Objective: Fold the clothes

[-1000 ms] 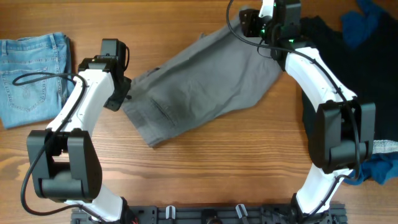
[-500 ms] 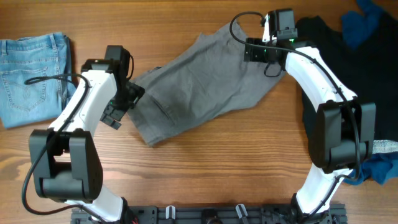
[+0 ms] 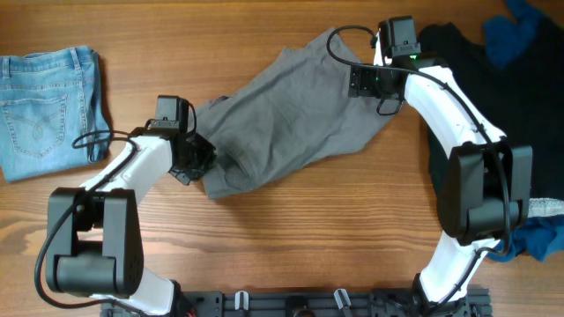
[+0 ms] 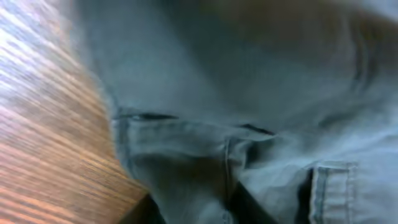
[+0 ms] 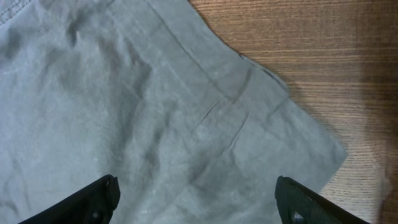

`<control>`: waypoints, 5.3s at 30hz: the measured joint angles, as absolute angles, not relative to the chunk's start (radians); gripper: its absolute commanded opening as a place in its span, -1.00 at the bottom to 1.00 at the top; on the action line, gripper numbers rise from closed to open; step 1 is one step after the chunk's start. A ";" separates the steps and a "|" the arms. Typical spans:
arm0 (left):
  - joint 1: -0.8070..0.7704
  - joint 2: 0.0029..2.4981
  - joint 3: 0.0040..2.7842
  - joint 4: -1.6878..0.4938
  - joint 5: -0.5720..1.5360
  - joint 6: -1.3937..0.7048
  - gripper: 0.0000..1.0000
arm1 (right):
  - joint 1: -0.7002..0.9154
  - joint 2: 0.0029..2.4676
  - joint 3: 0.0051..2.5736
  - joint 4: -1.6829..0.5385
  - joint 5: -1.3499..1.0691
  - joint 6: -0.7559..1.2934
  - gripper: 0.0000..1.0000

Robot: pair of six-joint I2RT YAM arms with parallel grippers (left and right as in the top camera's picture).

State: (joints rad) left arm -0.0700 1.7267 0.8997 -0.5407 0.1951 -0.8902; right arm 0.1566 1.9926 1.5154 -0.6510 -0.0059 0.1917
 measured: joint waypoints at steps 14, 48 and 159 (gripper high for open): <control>-0.010 1.764 1.195 -1.101 0.014 -0.661 -0.92 | 0.158 1.993 1.515 -0.730 -0.229 0.163 -0.91; -0.172 1.591 1.681 -1.170 0.410 -0.516 -0.92 | 0.693 1.993 1.323 -0.400 -0.435 0.339 -0.80; -0.266 1.984 1.722 -1.100 0.019 -0.474 0.91 | -0.097 1.803 0.865 -0.307 -0.899 0.411 0.44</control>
